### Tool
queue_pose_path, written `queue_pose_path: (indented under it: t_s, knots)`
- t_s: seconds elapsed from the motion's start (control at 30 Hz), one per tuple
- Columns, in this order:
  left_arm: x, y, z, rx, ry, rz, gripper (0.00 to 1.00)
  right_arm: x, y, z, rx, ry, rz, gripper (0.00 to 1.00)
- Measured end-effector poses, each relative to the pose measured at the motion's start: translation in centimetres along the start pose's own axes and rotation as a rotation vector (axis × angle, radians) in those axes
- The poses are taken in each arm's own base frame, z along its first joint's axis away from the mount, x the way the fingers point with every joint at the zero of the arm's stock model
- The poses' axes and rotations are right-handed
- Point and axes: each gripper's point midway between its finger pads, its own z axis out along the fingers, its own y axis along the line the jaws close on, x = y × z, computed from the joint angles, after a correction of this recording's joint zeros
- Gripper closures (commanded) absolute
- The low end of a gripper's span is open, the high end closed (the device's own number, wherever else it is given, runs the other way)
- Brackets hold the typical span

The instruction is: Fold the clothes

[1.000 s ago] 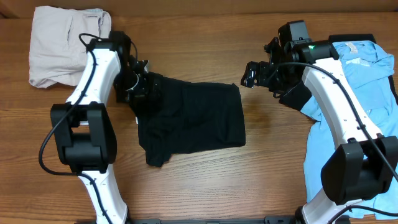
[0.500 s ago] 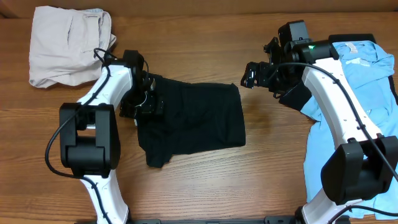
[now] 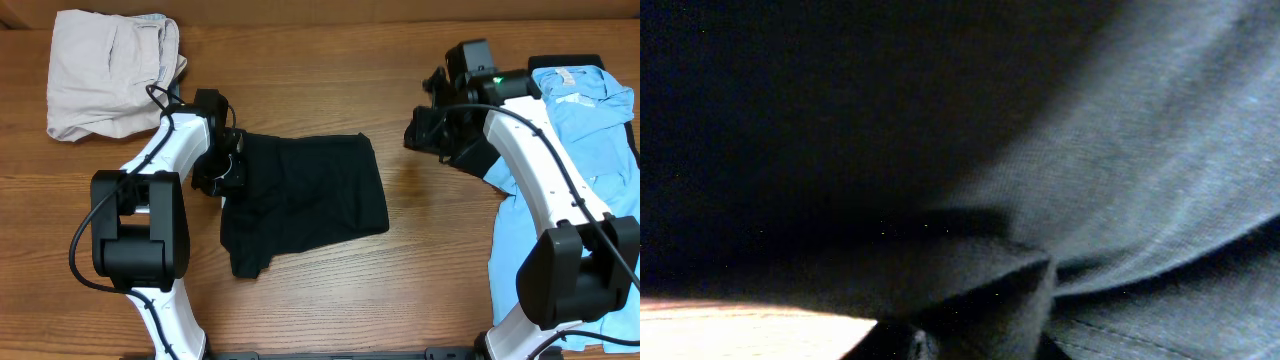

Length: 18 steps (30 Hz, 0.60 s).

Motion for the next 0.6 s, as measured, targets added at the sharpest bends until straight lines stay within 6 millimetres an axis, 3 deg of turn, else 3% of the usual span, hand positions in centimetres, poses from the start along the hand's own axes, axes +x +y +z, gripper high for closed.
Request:
queue_pose_path:
  t_s: [0.1, 0.37, 0.6]
  knots:
    - [0.3, -0.1, 0.0, 0.008, 0.012, -0.004, 0.96, 1.4, -0.4, 1.6, -0.002, 0.044, 0.008, 0.96]
    - [2.4, -0.2, -0.1, 0.009, 0.136, -0.023, 0.96, 4.7, 2.4, 5.8, -0.054, 0.104, -0.091, 0.96]
    - [1.1, -0.7, -4.2, 0.010, 0.137, -0.022, 0.96, 5.9, 5.4, 8.7, -0.108, 0.075, -0.204, 0.96]
